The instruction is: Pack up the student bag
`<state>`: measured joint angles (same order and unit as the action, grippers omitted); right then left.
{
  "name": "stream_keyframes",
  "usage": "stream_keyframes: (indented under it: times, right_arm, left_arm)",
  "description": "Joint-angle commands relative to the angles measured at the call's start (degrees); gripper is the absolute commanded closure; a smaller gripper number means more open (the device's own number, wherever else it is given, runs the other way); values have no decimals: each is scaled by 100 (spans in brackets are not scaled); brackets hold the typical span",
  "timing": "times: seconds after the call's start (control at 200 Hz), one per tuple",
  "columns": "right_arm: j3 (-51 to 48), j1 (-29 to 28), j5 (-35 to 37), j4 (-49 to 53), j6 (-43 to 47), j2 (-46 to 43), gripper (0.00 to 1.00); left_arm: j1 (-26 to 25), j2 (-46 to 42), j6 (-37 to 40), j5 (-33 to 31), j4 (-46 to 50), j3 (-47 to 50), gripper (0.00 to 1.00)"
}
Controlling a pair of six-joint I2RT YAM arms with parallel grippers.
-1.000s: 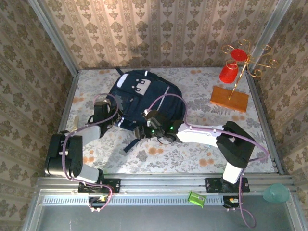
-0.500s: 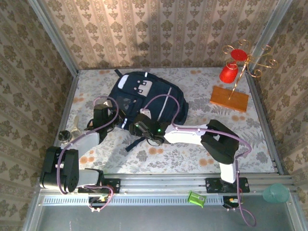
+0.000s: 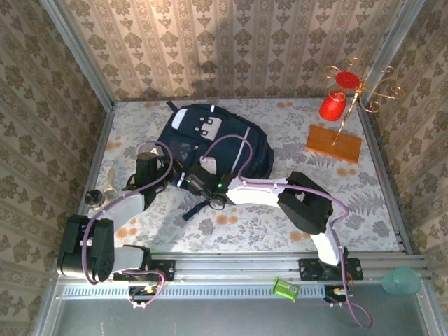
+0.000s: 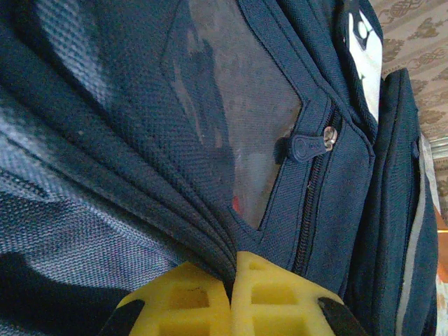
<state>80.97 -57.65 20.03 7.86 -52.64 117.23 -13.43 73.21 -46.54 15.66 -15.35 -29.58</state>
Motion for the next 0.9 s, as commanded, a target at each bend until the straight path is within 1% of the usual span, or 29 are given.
stream_keyframes:
  times: [0.0,0.065,0.23,0.29,0.34,0.41,0.475,0.645,0.9]
  right_arm:
    - [36,-3,318,191,-284,169,63]
    - [-26,3,231,152,-394,159,66]
    - [-139,8,228,74,-588,159,69]
    - [-187,8,189,26,-658,160,67]
    - [-180,8,184,33,-698,178,63]
    - [-212,6,193,4,-730,186,63]
    - [-255,6,184,-33,-747,177,67]
    - [-489,8,270,-287,-663,-25,82]
    - [-1055,45,366,-367,-344,-660,100]
  left_arm:
    - [-103,-203,128,373,61,67,100]
    - [-101,-202,134,351,60,67,100]
    - [-107,-202,157,332,70,68,100]
    - [-107,-192,155,332,84,67,100]
    - [-105,-202,162,315,85,67,100]
    - [-107,-201,176,302,93,67,100]
    - [-103,-202,185,288,94,67,100]
    - [-90,-192,236,230,129,67,100]
    - [86,-193,468,48,349,58,100]
